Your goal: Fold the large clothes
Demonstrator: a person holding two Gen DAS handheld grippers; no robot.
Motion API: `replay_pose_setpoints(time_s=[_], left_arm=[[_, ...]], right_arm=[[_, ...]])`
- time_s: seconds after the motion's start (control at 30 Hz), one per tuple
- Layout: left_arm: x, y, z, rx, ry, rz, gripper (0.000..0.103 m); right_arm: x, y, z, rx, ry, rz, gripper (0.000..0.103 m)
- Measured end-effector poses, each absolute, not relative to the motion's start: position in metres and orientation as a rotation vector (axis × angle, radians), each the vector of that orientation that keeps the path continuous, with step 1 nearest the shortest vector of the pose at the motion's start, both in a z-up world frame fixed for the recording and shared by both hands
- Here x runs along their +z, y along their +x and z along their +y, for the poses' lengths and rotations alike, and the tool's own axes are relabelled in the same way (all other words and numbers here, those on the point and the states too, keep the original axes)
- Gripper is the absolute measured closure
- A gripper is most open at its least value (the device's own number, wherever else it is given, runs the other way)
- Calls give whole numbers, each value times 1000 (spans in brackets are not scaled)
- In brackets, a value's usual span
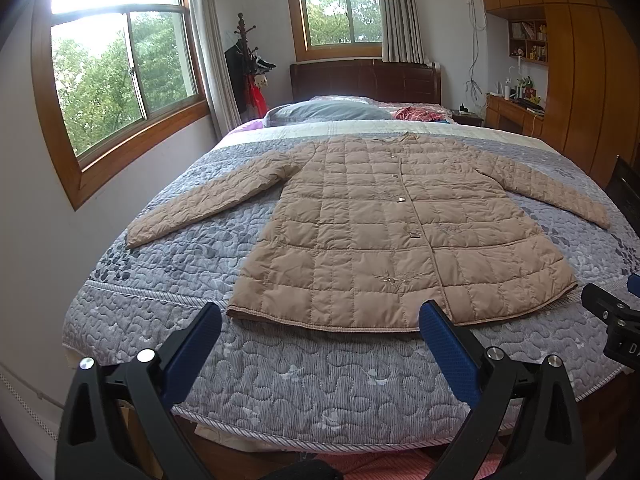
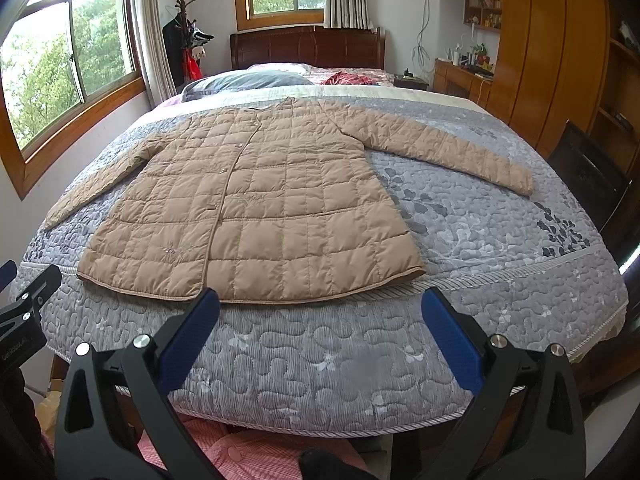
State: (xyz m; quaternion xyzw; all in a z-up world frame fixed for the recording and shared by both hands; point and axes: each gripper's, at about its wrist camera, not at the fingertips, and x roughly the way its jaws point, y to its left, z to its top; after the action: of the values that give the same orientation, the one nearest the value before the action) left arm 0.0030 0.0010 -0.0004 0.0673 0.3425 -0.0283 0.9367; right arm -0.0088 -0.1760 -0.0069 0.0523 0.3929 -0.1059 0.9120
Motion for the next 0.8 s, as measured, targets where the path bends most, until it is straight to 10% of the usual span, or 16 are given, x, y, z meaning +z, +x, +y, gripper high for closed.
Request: replay_pose_setpoints(time_s=[0.8], left_arm=[[-15, 129, -46, -241, 149, 902, 5]], right_arm=[[-5, 85, -279, -228, 295, 837, 3]])
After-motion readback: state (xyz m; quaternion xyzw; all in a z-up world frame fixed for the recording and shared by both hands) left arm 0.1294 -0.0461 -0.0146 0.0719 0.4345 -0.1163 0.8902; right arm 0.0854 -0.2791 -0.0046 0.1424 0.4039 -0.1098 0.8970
